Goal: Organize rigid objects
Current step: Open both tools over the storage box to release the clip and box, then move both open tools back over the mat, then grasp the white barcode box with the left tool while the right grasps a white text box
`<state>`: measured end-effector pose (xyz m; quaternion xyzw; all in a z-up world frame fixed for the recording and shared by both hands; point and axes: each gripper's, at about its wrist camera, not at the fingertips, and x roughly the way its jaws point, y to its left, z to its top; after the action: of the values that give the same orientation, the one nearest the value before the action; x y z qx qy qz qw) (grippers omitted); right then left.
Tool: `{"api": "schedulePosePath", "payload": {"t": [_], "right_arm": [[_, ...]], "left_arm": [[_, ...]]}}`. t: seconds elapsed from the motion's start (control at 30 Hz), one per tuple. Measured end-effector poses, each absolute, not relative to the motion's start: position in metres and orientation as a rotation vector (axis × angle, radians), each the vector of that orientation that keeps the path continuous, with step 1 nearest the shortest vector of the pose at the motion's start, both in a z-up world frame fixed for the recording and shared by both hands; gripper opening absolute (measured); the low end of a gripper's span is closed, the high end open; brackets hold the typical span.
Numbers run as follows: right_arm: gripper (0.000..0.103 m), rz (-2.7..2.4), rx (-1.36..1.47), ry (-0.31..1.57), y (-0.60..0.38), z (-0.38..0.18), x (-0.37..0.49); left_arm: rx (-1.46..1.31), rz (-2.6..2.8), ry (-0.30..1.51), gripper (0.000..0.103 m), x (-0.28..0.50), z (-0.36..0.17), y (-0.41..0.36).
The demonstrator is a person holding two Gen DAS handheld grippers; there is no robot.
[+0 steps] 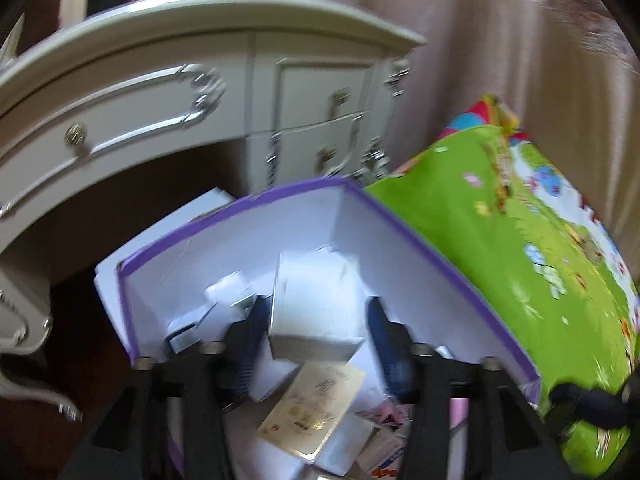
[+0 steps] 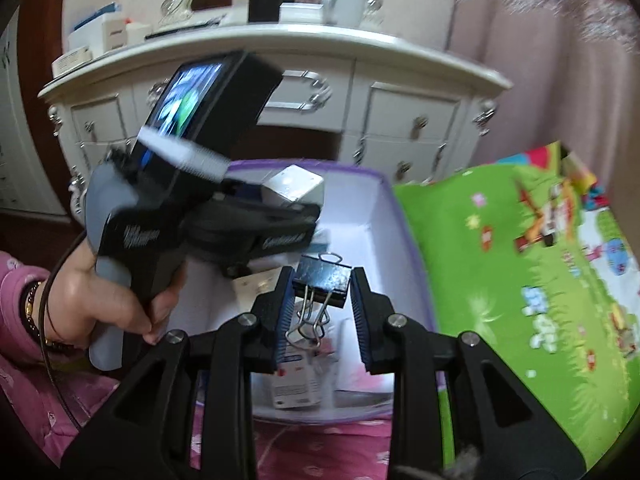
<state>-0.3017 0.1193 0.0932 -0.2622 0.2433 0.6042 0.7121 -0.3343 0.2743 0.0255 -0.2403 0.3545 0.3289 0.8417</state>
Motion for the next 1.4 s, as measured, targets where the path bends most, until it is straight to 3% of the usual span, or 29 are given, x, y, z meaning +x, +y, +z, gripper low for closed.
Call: {"api": "schedulePosePath", "payload": {"t": [0.03, 0.07, 0.13, 0.4, 0.63, 0.9, 1.0, 1.1, 1.33, 1.4], "right_arm": [[0.042, 1.349, -0.576, 0.549, 0.120, 0.090, -0.301], [0.048, 1.349, -0.566, 0.550, 0.119, 0.088, -0.300], [0.071, 1.348, -0.526, 0.552, 0.111, 0.089, -0.294], [0.084, 1.111, -0.354, 0.593, 0.050, 0.093, -0.220], [0.087, 0.762, -0.316, 0.718, -0.040, 0.065, -0.125], [0.087, 0.535, -0.241, 0.857, -0.133, 0.030, 0.010], [0.087, 0.512, -0.146, 0.889, -0.157, 0.022, 0.062], [0.087, 0.494, -0.104, 0.900, -0.174, 0.020, 0.100], [0.090, 0.610, -0.235, 0.907, -0.154, 0.014, 0.191], [0.098, 0.658, -0.329, 0.896, -0.138, 0.012, 0.214]], "left_arm": [[-0.507, 0.718, 0.763, 0.083, -0.334, 0.023, 0.276], [-0.500, 0.752, 0.779, 0.087, -0.334, 0.020, 0.277], [-0.496, 0.772, 0.794, 0.087, -0.332, 0.018, 0.276], [-0.472, 0.587, 0.812, 0.087, -0.282, 0.033, 0.233], [-0.293, 0.164, 0.855, 0.088, -0.151, 0.054, 0.143], [-0.015, 0.098, 0.928, 0.088, 0.026, 0.021, 0.081], [0.021, 0.086, 0.897, 0.091, 0.046, 0.013, 0.077], [-0.080, 0.078, 0.921, 0.102, 0.051, 0.009, 0.093], [-0.220, 0.037, 0.859, 0.103, 0.047, 0.012, 0.110], [-0.219, 0.039, 0.859, 0.103, 0.047, 0.012, 0.108]]}}
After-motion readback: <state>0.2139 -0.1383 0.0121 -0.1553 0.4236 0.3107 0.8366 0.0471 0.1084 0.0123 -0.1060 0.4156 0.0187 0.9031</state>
